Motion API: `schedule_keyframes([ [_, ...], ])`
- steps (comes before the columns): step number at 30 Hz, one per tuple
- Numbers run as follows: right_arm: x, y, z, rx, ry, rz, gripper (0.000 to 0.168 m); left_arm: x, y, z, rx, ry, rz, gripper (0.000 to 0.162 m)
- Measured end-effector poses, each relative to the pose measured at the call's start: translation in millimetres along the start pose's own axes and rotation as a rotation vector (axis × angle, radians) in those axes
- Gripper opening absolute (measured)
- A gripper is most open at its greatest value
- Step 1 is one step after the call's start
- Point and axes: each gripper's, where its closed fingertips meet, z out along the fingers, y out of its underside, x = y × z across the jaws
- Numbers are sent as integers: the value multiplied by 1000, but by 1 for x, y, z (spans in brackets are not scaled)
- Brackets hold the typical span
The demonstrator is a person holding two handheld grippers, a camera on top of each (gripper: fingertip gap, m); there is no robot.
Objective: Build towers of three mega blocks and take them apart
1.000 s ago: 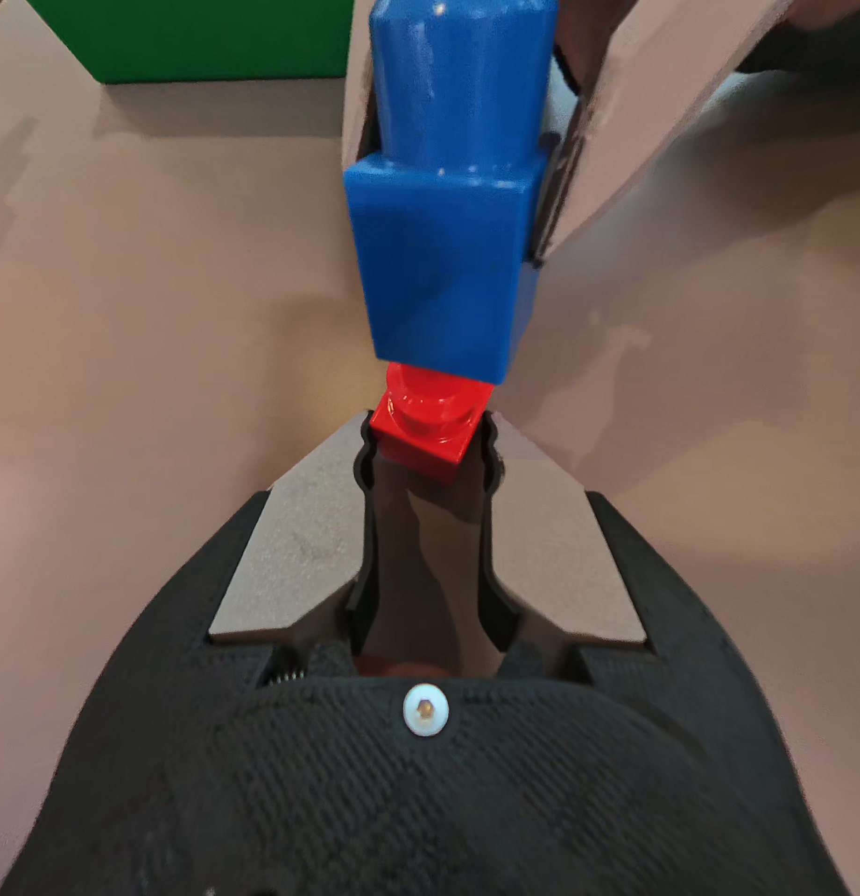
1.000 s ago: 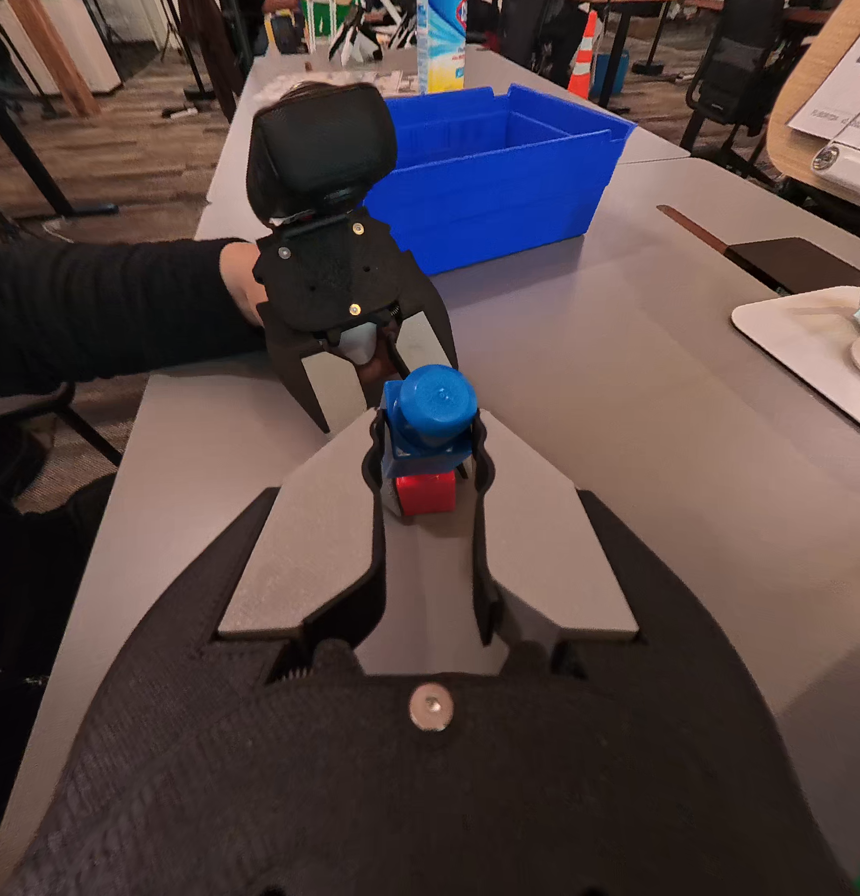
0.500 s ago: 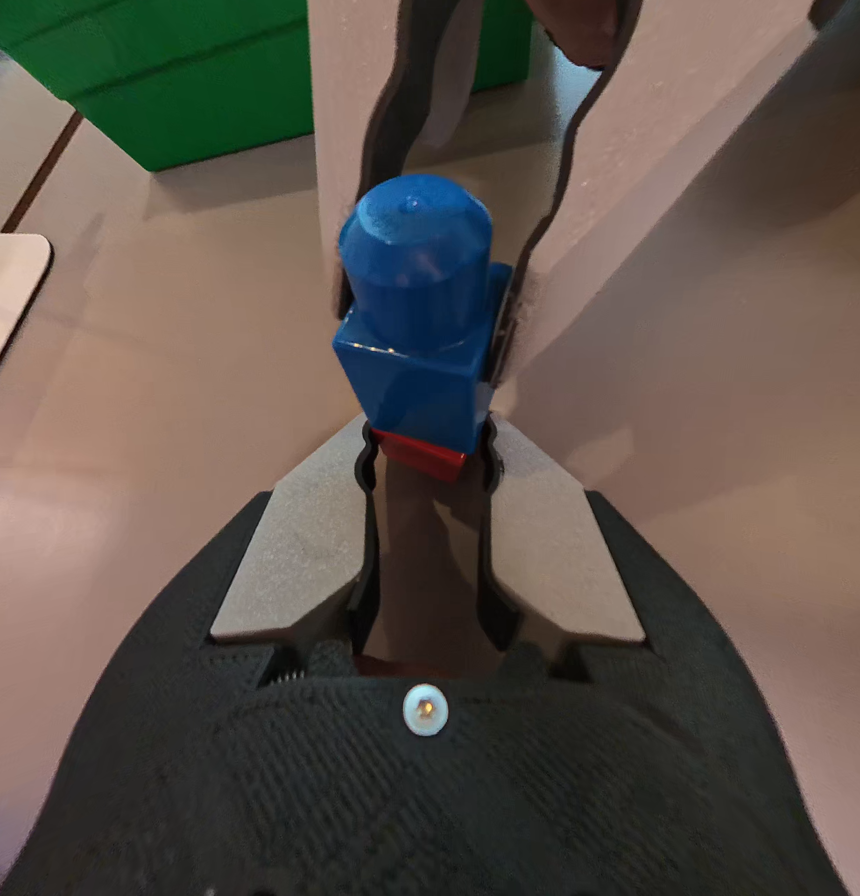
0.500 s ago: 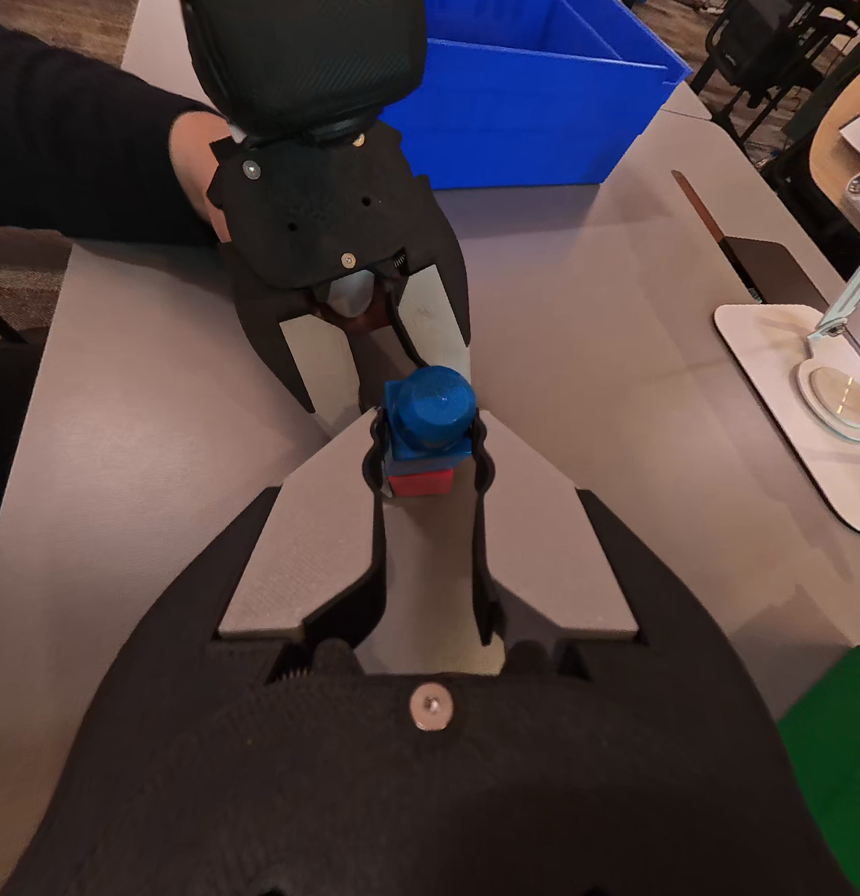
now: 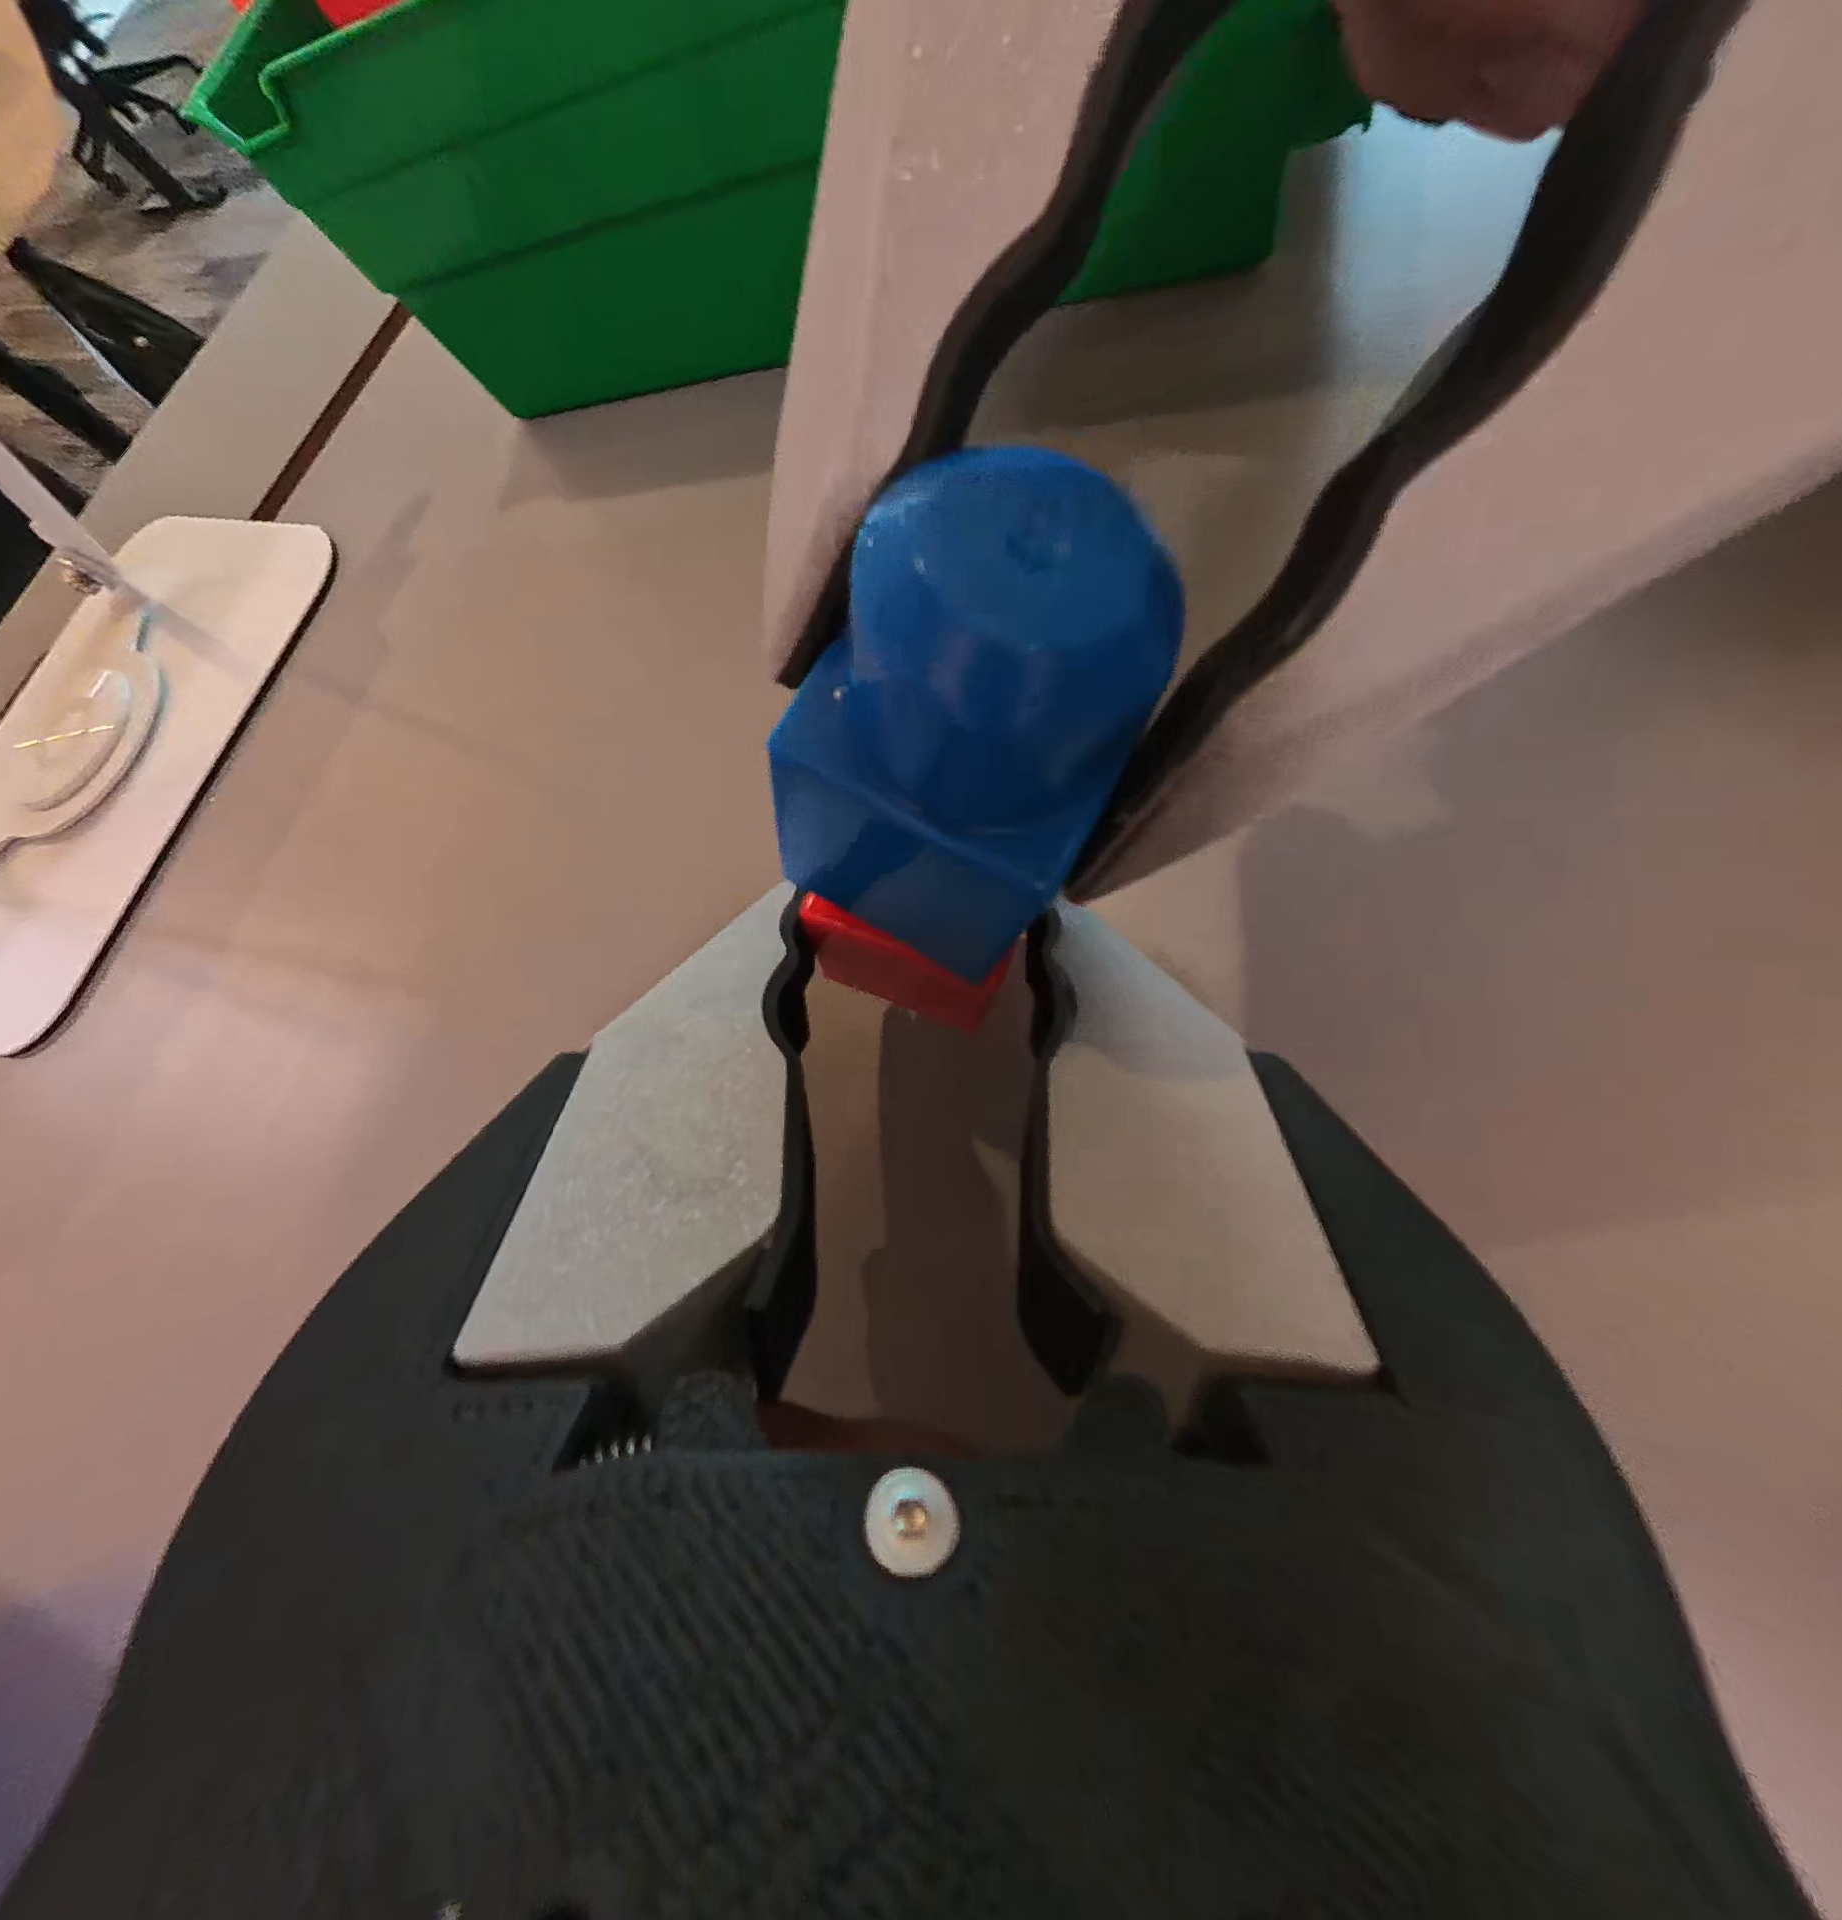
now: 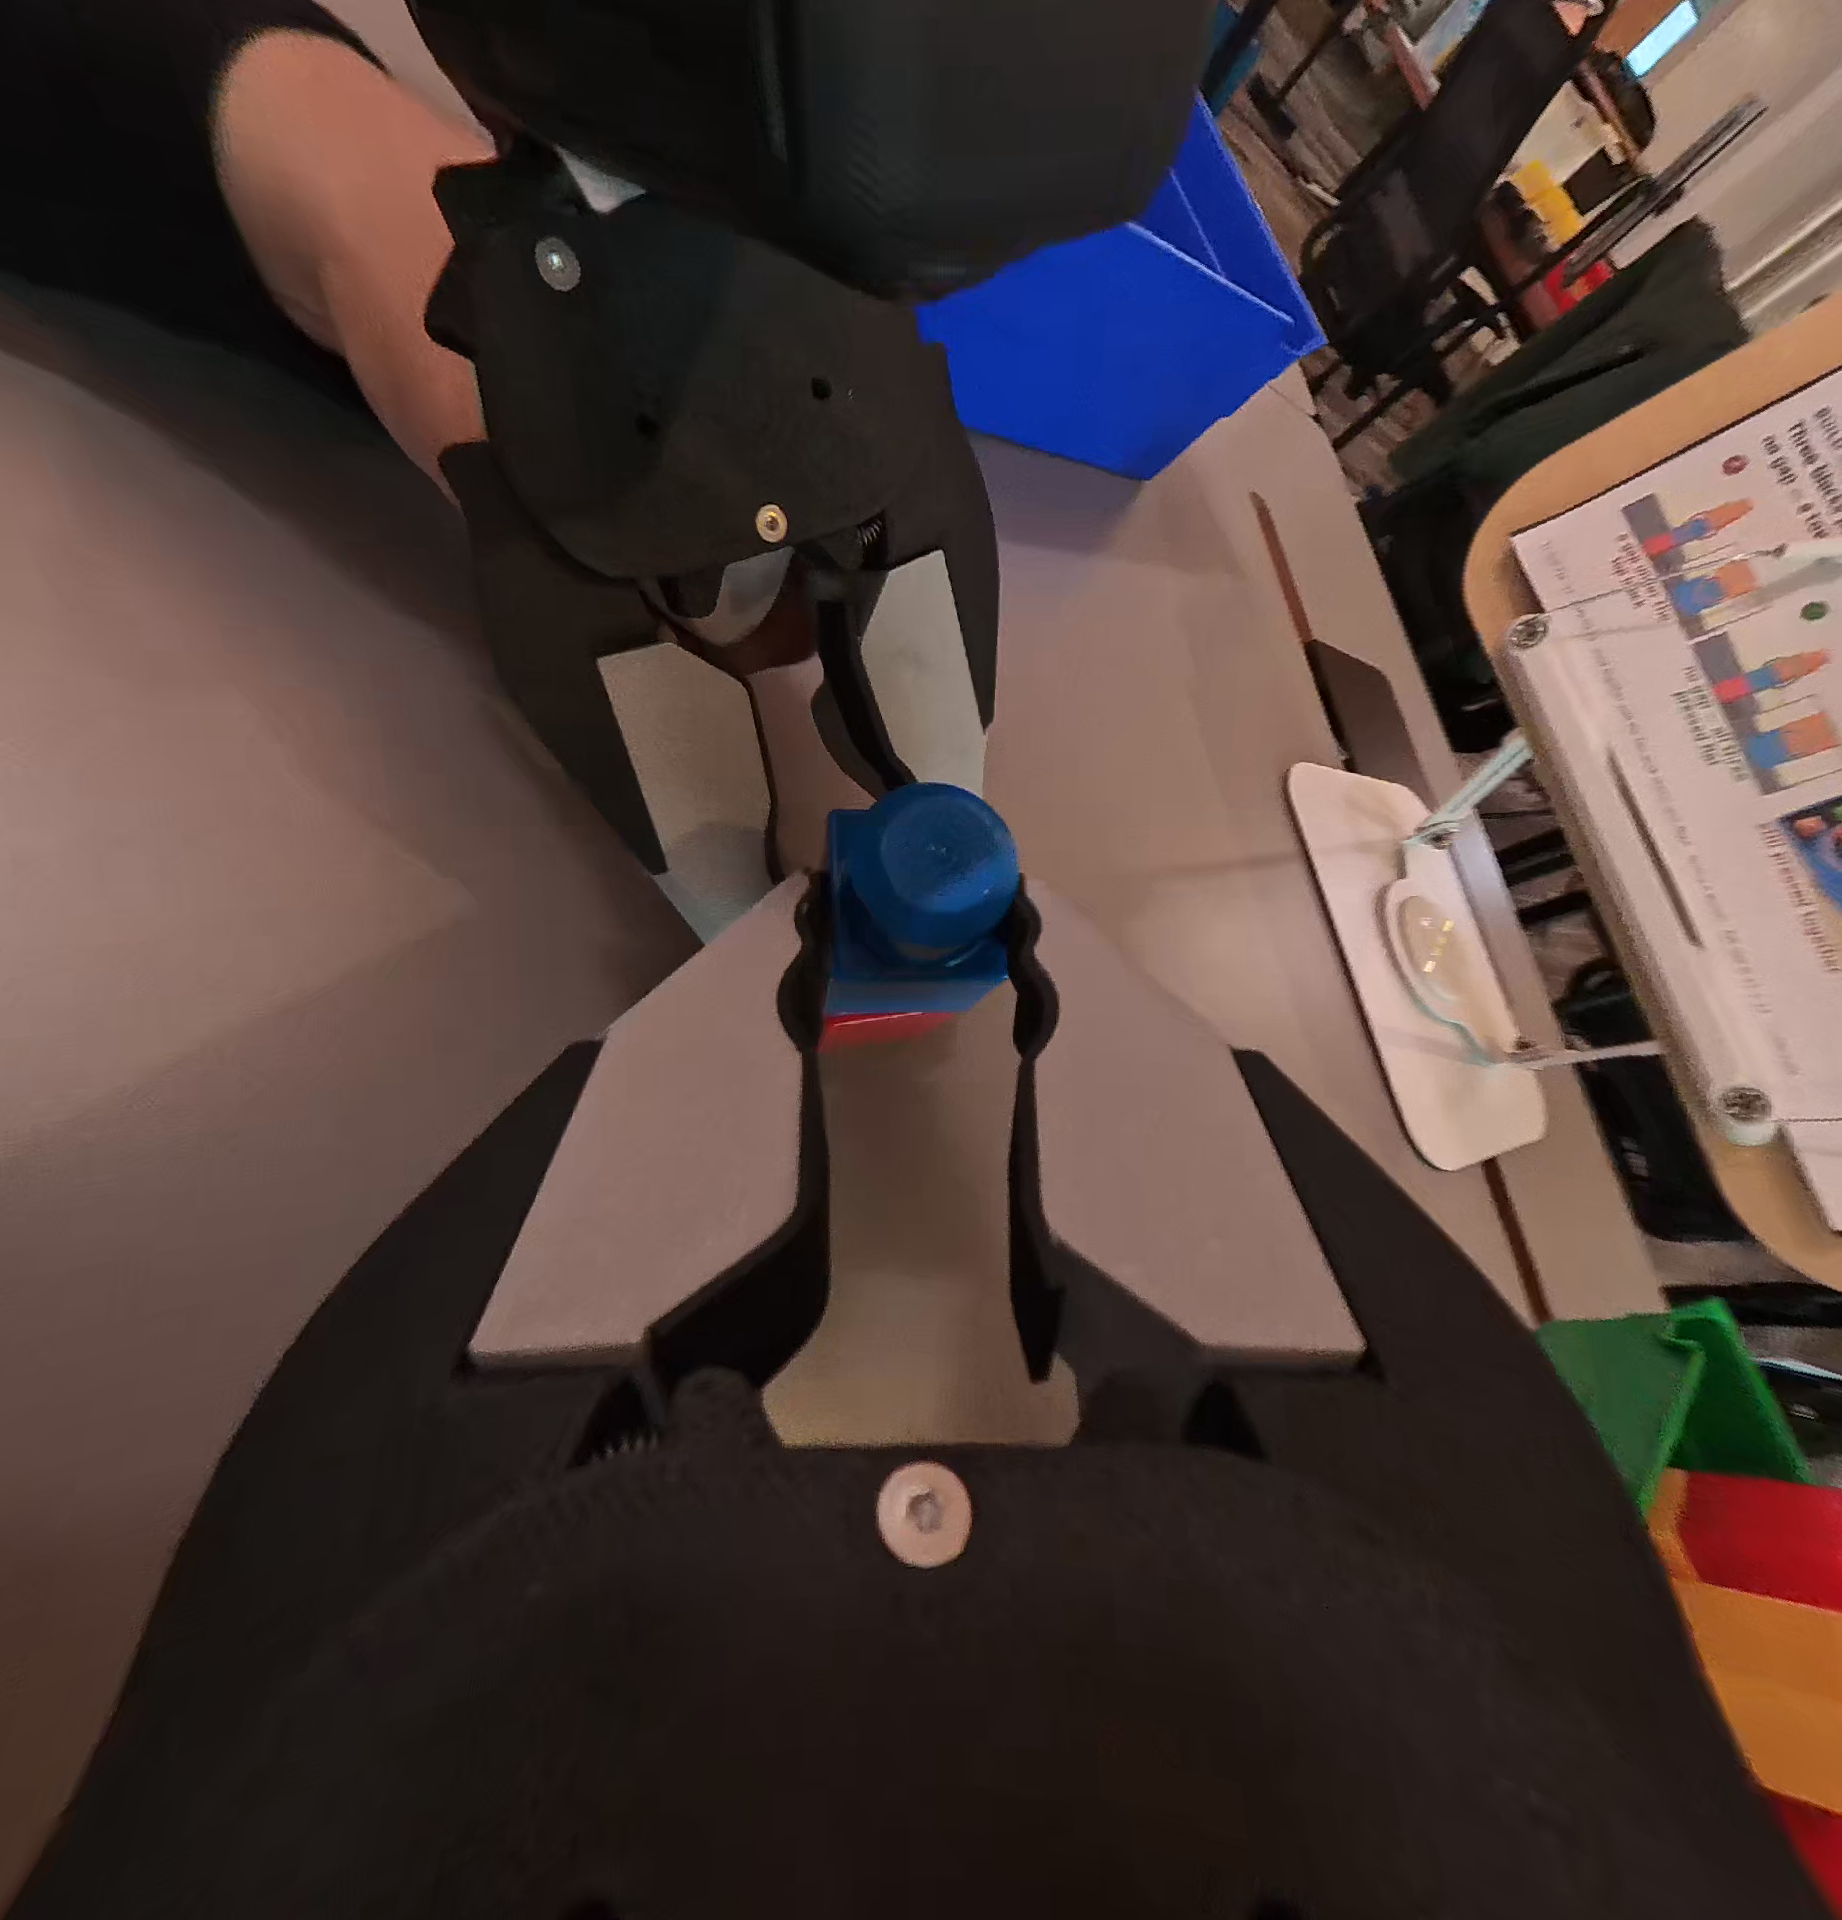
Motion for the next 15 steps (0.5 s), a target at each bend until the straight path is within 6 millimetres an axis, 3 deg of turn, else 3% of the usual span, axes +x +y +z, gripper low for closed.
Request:
schedule_keyframes([
  [4, -7, 3, 1, -17, -15, -70, 31, 8, 3, 3, -11, 32, 23, 38],
  [9, -16, 1, -14, 64, -171, 7, 31, 26, -6, -4, 47, 151, 45, 36],
  [15, -8, 7, -7, 23, -116, 36, 32, 13, -1, -2, 22, 80, 33, 36],
])
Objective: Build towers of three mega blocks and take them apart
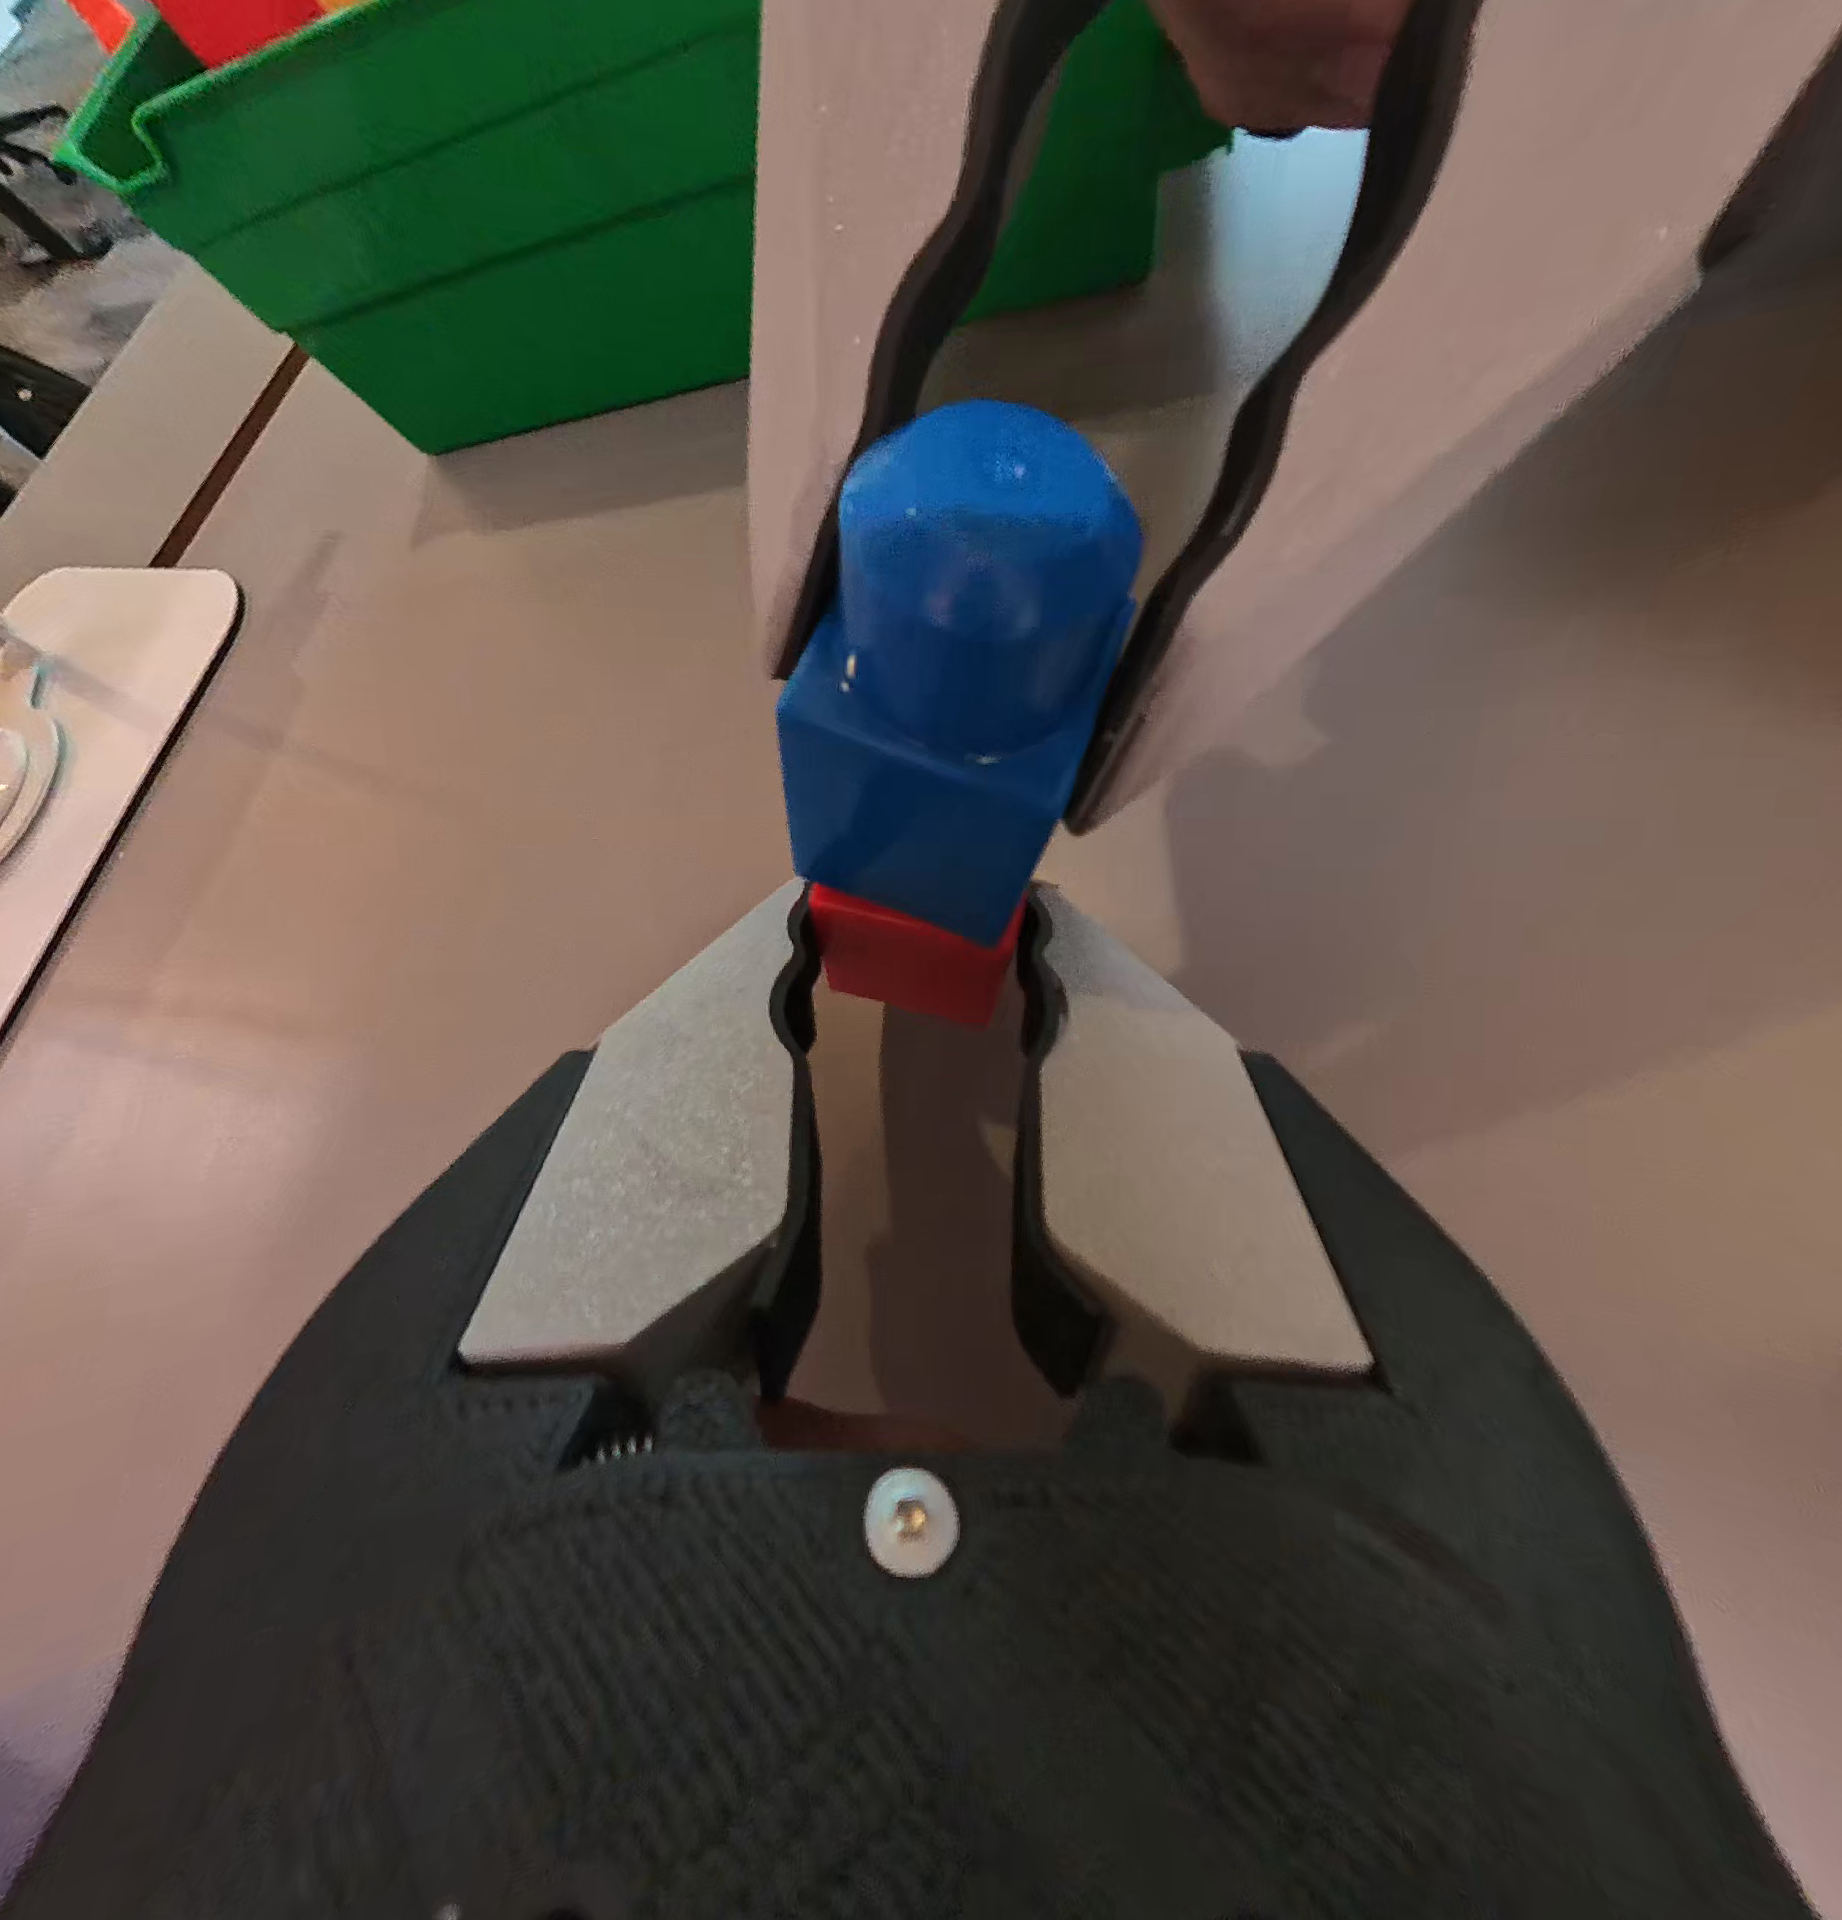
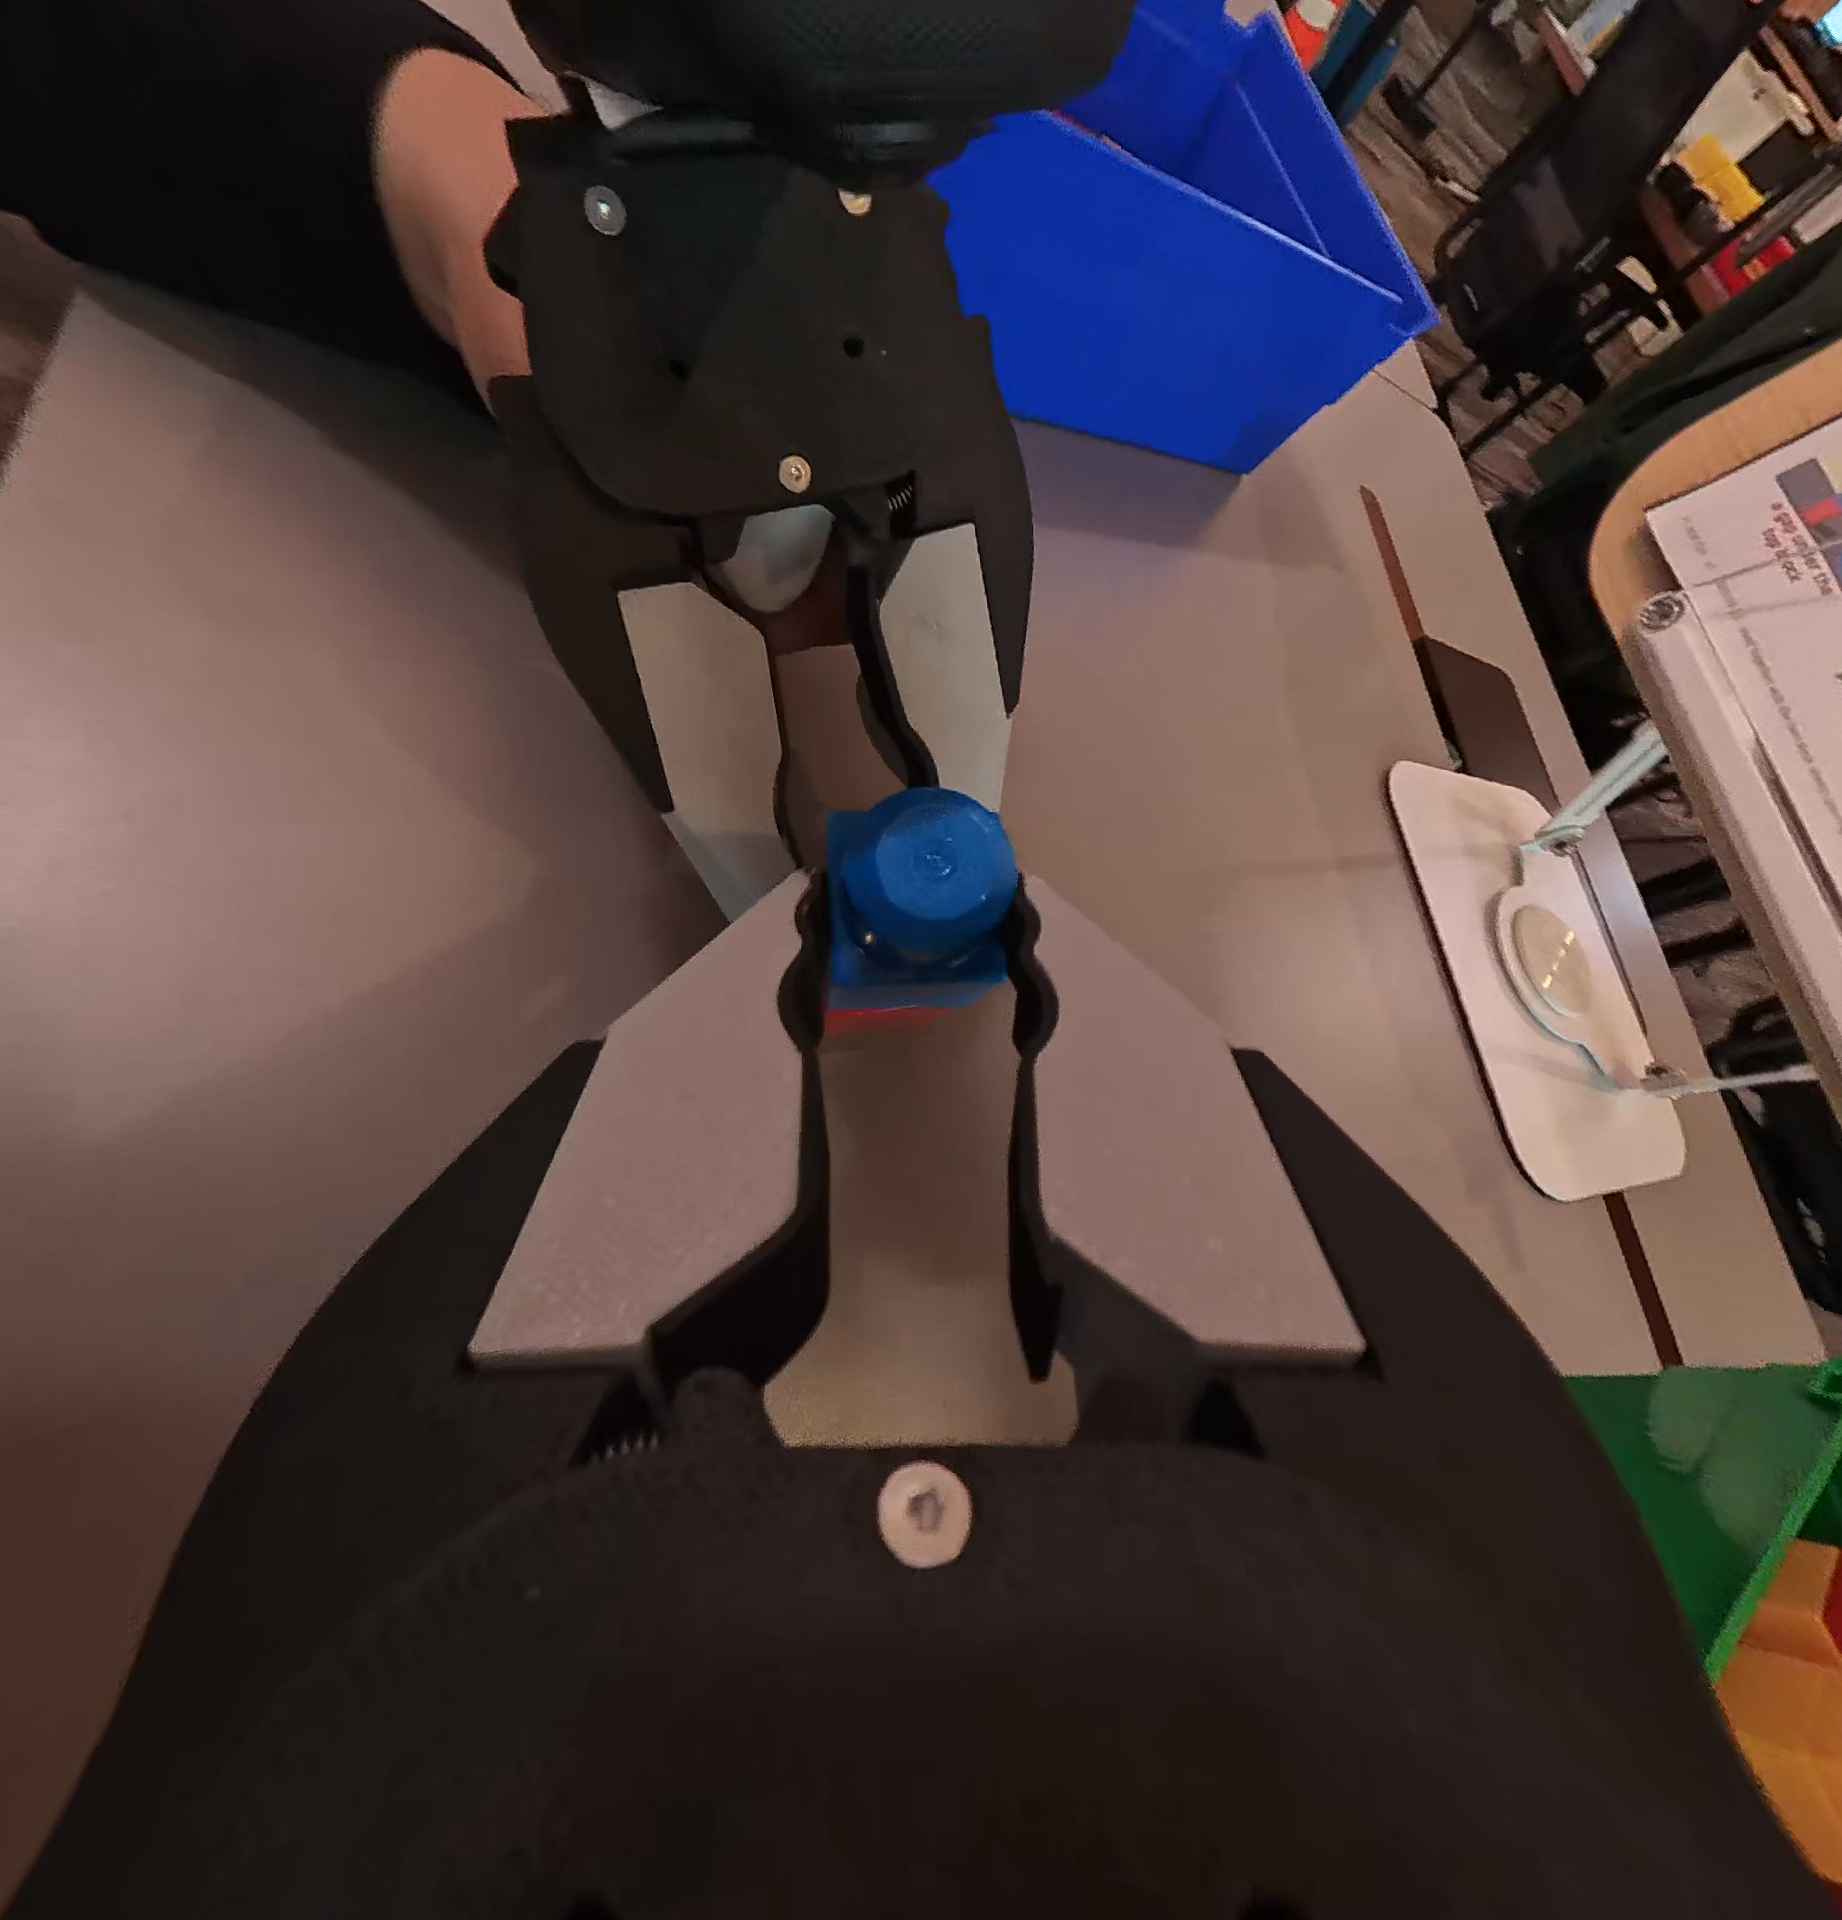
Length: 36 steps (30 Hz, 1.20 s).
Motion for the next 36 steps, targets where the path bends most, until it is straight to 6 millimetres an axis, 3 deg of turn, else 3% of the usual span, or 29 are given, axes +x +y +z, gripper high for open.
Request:
schedule_keyframes([
  [5, 4, 2, 6, -7, 26, 42, 31, -3, 3, 1, -7, -9, -25, 36],
  [9, -12, -4, -3, 34, -47, -58, 31, 16, -4, -2, 30, 87, 26, 34],
  [15, -27, -9, -9, 74, -158, -42, 31, 35, -6, -6, 44, 187, 47, 34],
  [25, -29, -7, -18, 113, -254, 52, 32, 44, -14, -14, 94, 280, -3, 33],
  [32, -29, -7, -14, 112, -248, 56, 32, 42, -10, -13, 83, 279, -15, 34],
  [36, -15, -14, -12, 170, -185, 115, 36, 38, -20, -20, 145, 358, -176, 34],
])
